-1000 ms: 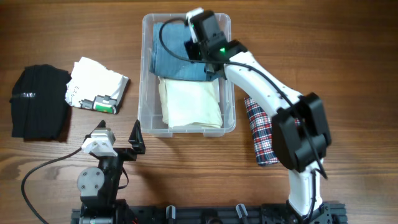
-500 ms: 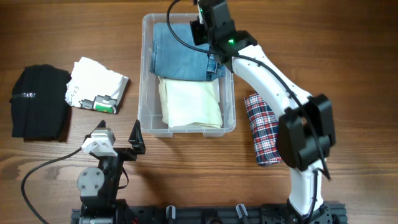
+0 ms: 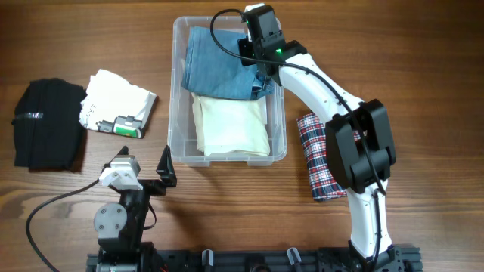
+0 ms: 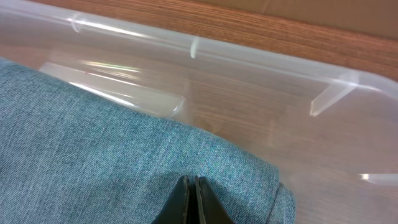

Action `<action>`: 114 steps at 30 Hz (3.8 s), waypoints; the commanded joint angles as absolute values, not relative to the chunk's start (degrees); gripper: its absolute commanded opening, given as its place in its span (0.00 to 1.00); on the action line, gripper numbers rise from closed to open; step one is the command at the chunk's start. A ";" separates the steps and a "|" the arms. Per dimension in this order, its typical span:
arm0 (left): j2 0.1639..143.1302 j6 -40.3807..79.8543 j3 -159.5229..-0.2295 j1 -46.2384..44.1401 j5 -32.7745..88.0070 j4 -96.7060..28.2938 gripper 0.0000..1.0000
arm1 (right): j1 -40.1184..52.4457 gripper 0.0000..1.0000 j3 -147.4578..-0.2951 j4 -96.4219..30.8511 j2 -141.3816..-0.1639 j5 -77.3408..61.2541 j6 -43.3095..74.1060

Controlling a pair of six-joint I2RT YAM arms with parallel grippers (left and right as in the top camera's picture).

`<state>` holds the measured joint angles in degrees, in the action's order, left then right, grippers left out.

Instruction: Pack container

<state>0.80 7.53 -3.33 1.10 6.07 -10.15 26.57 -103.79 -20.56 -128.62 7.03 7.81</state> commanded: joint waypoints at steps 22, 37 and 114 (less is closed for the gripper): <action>0.38 6.20 -3.03 0.84 5.96 -10.13 1.00 | 33.04 0.04 -103.79 -11.53 -128.40 -3.20 5.65; 0.38 6.20 -3.03 0.84 5.96 -10.13 1.00 | 32.77 0.10 -104.05 -14.20 -128.01 -1.78 5.96; 0.38 6.20 -3.03 0.84 5.96 -10.13 1.00 | 4.14 0.96 -67.42 -58.41 -91.07 11.73 1.23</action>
